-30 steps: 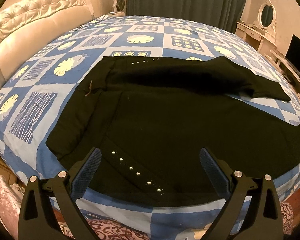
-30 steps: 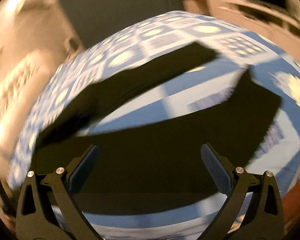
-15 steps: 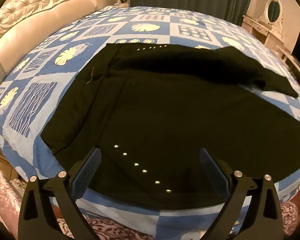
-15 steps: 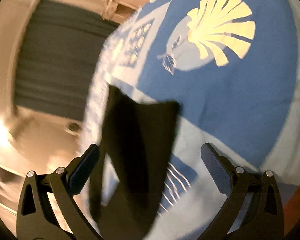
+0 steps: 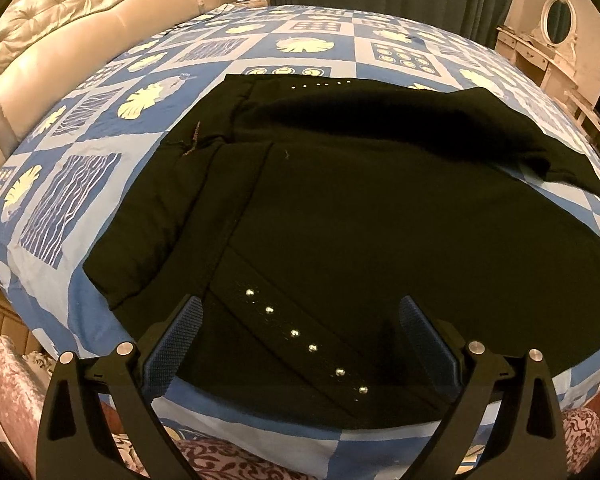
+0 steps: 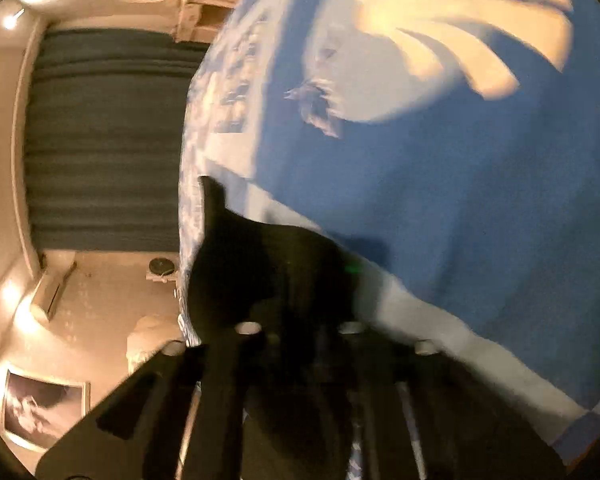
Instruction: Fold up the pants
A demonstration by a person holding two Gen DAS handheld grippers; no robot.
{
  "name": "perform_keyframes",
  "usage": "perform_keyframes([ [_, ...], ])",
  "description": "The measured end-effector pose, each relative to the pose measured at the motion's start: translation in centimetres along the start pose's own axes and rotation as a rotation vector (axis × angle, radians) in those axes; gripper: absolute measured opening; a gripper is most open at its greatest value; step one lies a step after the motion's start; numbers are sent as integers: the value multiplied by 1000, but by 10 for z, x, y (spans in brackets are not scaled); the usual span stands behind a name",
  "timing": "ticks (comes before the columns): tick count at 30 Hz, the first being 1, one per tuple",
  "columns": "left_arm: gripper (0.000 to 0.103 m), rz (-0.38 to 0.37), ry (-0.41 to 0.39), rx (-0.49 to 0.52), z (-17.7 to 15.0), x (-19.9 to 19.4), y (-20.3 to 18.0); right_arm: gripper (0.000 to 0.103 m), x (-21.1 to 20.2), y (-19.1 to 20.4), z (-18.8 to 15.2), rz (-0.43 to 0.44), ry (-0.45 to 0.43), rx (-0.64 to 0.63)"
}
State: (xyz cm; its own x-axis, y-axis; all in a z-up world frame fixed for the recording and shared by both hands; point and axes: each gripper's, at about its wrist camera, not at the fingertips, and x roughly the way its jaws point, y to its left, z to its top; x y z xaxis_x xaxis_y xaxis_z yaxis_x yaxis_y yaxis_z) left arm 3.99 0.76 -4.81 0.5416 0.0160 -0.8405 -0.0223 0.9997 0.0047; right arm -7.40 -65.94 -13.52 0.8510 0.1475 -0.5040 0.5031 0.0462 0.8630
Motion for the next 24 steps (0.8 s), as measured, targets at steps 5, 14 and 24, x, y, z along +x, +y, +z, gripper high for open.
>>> perform_keyframes([
  [5, 98, -17, -20, -5, 4, -6, 5, 6, -38, -2, -3, -38, -113, -62],
  [14, 98, -232, 35, -23, 26, -3, 24, 24, -73, -28, 0, -87, -150, -26],
  [24, 98, -352, -18, -38, 93, 12, 95, 81, -46, 136, -69, -227, -229, -554],
])
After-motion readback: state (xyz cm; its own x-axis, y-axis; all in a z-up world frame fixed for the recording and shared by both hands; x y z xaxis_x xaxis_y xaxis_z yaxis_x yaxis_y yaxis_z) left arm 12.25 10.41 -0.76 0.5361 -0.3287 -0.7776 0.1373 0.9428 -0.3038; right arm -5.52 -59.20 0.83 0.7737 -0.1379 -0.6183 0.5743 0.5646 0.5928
